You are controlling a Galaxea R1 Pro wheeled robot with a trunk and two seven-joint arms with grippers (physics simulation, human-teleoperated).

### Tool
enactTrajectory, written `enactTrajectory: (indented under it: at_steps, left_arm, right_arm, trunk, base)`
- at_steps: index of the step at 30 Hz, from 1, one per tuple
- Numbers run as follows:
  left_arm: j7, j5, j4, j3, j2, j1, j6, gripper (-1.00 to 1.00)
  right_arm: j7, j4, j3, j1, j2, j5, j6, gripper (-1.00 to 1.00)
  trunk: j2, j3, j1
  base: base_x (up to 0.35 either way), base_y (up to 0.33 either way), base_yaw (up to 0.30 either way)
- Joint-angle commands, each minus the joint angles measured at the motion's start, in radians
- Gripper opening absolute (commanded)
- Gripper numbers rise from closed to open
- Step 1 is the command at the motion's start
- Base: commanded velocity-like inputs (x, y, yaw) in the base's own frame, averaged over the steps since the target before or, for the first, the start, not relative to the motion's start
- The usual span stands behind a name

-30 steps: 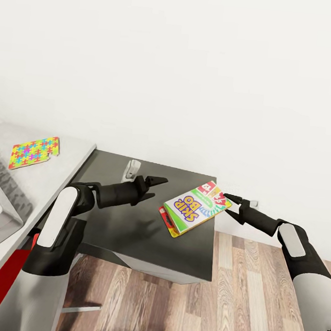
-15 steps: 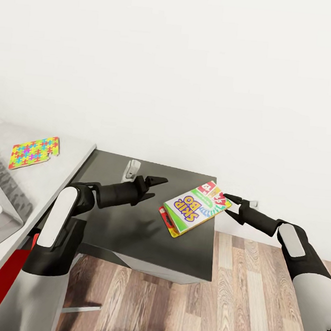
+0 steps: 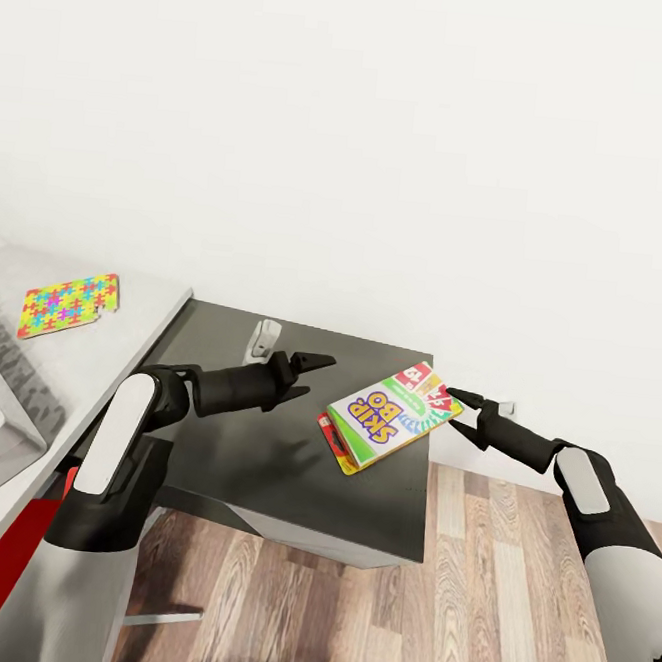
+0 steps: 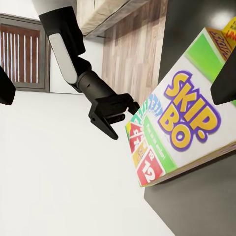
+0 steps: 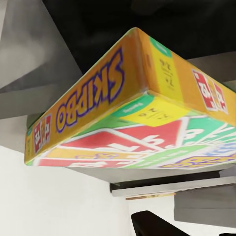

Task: Put all the toys in the child's room - the three board games (two on the bed and one on the table), the two jigsaw puzzles on the table, and the tennis ball on the table - inside the toy box on the table in the child's room.

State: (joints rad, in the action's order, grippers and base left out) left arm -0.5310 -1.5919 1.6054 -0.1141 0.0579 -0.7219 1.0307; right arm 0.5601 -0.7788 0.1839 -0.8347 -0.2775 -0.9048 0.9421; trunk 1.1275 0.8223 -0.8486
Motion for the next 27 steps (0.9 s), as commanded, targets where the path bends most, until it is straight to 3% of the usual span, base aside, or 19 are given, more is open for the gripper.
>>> enactTrajectory:
  at_steps: [1,19,27]
  left_arm:
    - [-0.010,-0.010,0.001,0.001,0.000,-0.001,0.002,1.00]
    - [-0.010,-0.010,0.001,0.001,0.000,-0.001,0.002,1.00]
    - [-0.010,-0.010,0.001,0.001,0.000,-0.001,0.002,1.00]
  right_arm:
    - [0.005,0.000,0.003,-0.001,0.000,0.004,0.005,1.00]
    - [0.008,0.001,0.001,-0.001,0.004,0.004,0.006,1.00]
    - [0.010,0.001,0.001,-0.001,0.019,0.005,0.007,1.00]
  trunk:
    - [0.000,0.001,0.000]
    - [0.000,0.001,0.000]
    - [0.000,0.001,0.000]
  base:
    - [0.000,0.000,0.000]
    - [0.000,0.000,0.000]
    - [0.000,0.000,0.000]
